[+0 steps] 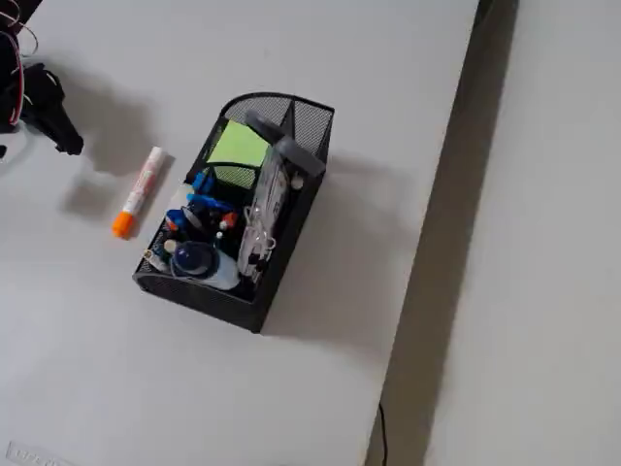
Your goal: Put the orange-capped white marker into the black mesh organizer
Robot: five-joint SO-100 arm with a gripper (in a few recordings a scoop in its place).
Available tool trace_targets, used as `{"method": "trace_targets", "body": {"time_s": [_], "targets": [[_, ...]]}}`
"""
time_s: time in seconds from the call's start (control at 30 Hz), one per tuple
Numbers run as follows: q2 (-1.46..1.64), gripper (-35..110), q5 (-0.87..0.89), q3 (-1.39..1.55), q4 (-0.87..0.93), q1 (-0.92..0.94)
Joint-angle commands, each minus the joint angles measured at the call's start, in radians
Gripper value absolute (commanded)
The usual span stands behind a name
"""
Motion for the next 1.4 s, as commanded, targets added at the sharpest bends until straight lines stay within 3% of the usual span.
{"method": "trace_targets", "body": {"time_s": [0.0, 1.2, 1.27, 1.37], "targets": [[0.009, 0, 0.006, -0.005, 0.006, 0.003], [0.009, 1, -0.034, 0.005, -0.034, -0.031], [0.009, 1, -0.175, 0.008, -0.032, -0.031], [0.006, 2, -0.184, 0.008, -0.086, 0.005]]}}
